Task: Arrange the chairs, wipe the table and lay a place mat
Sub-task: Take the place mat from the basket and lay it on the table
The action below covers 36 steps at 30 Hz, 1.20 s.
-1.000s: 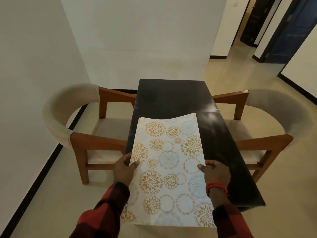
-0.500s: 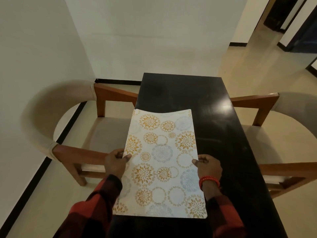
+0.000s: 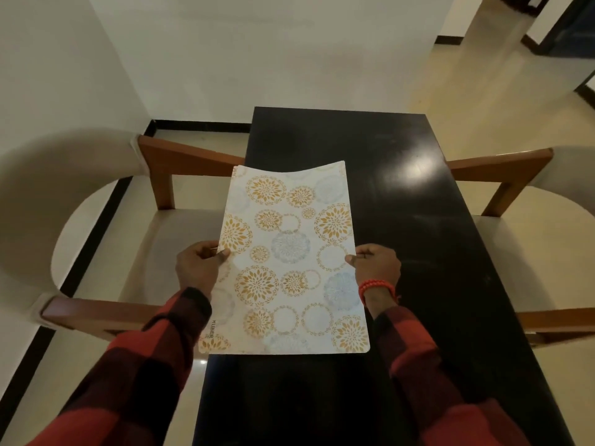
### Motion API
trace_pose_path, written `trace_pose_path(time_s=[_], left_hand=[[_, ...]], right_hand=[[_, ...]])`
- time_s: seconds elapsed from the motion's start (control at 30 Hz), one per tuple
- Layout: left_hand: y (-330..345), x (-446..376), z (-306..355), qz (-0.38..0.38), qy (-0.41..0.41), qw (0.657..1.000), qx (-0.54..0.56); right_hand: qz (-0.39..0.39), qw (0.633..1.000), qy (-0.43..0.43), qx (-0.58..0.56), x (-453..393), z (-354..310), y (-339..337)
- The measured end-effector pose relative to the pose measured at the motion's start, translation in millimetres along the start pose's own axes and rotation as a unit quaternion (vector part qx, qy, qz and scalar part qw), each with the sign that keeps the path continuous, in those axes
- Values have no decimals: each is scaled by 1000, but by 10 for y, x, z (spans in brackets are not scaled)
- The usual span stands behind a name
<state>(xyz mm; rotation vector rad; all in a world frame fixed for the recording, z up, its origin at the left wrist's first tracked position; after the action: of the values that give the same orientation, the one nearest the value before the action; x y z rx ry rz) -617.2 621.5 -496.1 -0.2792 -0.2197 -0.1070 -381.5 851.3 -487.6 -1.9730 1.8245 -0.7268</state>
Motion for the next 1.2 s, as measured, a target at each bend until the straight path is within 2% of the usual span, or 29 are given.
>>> trace_pose_path(time_s=[0.17,0.4,0.67,0.9,1.2], left_hand=[[197,-413,-68,-18,-38,999,2],[406,-712,-233,-49,-37,997,-39],[565,-854,-310,-42,-40,997,-49],[633,-818,-237,-39,10,996,-80],[662,-729,-220,-43,91,974,-201]], right_hand=[[10,1000,-6,19,-273,-100,334],[6,999,4,48,-523,-34,558],[4,998,24,60,-678,80,662],[-3,997,30,74,-722,151,762],[2,994,18,104,-675,175,746]])
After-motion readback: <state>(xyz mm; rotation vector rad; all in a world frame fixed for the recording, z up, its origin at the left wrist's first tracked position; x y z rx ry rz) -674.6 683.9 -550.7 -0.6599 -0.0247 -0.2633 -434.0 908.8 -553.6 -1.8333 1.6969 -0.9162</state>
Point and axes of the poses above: each hand's wrist, its own x-axis away from the middle knuckle, its own y-axis out of the palm, z = x × y, the point moved 2 cm from there along -x, towards the middle knuckle, and after that the axes turned 10 degrees about z, right-handed, at the moved point
